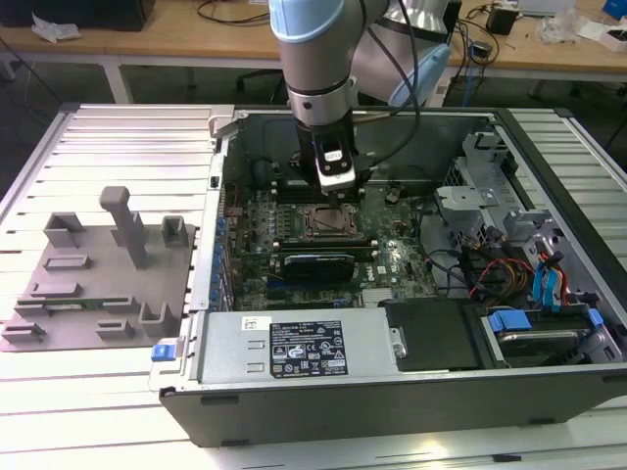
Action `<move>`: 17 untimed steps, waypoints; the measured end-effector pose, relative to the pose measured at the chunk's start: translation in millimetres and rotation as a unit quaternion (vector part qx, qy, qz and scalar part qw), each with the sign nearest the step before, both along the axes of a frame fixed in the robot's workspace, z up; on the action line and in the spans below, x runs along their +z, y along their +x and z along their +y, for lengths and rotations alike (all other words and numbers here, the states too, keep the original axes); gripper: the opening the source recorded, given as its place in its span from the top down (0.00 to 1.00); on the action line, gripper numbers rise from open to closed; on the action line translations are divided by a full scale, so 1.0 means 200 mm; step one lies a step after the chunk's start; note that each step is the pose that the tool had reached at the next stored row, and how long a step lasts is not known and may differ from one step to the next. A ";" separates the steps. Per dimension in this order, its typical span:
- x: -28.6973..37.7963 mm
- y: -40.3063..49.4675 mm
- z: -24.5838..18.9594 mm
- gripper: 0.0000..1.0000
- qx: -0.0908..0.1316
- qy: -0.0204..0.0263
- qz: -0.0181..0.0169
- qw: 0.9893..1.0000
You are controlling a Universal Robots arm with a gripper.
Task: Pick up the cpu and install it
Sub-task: 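Install the first cpu locking lever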
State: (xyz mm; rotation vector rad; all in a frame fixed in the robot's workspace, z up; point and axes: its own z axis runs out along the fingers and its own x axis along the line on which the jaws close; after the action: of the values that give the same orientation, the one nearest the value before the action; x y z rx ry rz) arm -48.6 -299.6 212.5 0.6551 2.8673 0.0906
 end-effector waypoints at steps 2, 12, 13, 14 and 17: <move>0.000 0.000 0.000 0.89 0.000 -0.017 0.000 1.000; -0.002 0.002 0.000 0.89 0.021 -0.057 0.015 0.998; -0.002 0.002 0.000 0.89 0.022 -0.057 0.015 0.998; -0.002 0.001 0.000 0.89 0.023 -0.057 0.016 0.998; -0.004 0.005 0.000 0.89 0.026 -0.057 0.032 0.998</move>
State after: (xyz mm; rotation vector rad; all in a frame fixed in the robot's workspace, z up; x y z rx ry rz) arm -47.6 -299.6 211.7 0.5732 2.9253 -0.0866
